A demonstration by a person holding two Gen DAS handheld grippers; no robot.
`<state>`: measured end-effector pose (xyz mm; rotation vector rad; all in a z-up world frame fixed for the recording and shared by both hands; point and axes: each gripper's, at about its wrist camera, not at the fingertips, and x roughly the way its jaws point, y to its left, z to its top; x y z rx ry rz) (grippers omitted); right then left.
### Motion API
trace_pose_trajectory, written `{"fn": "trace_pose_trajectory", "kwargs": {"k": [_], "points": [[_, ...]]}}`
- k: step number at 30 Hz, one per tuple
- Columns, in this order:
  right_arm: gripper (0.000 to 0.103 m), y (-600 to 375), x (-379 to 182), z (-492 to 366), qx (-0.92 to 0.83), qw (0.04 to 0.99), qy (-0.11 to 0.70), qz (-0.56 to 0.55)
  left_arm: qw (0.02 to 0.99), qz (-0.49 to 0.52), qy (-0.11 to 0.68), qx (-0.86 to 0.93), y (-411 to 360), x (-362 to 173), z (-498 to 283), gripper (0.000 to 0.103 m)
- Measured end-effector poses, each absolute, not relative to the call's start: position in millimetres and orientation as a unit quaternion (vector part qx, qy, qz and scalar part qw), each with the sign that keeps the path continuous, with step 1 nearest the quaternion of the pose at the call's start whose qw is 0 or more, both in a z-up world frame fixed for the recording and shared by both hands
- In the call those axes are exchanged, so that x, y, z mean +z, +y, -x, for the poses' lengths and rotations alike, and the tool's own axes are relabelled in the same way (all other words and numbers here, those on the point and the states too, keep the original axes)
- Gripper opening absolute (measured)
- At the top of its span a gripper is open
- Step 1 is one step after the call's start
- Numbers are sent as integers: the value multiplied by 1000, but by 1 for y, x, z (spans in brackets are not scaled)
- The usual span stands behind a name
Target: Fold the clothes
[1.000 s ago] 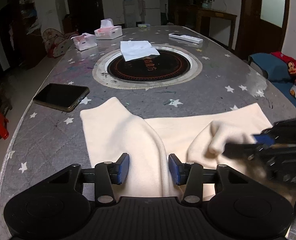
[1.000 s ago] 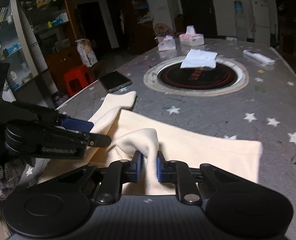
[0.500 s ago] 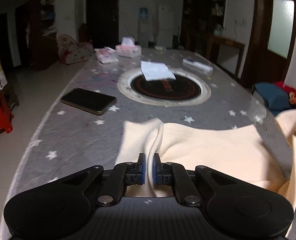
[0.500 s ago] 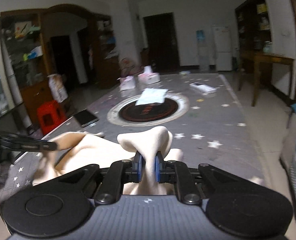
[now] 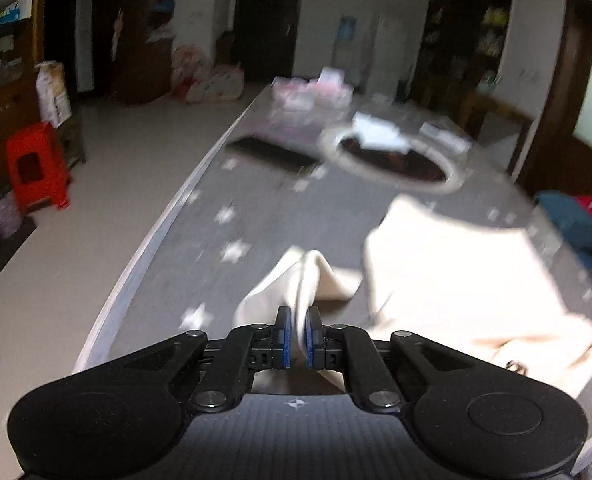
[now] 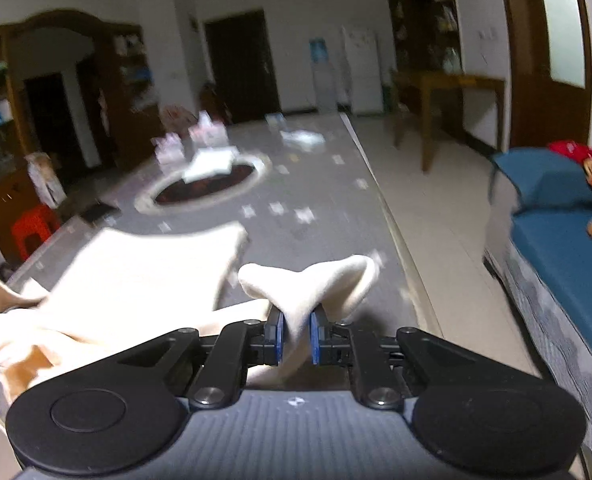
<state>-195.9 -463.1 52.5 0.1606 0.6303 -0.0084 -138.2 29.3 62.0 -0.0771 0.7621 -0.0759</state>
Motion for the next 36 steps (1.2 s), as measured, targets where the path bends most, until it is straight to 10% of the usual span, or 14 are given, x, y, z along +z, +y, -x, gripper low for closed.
{"fn": "trace_pose_trajectory", "kwargs": {"k": [6,21,33,36], "points": [[39,-474,50,200,-22,941,329,-74,920,17,390,-10,40,58,139,34],[39,-446,63,130,64,939,336,-35,932,-61,347,-89,-34,87,54,54],[39,-407,41,45,130,917,377,-20,915,-83,372,-135,-91,34,-31,49],[39,-404,37,34,135,913,384,-16,911,-72,377,-149,-97,28,-42,28]]}}
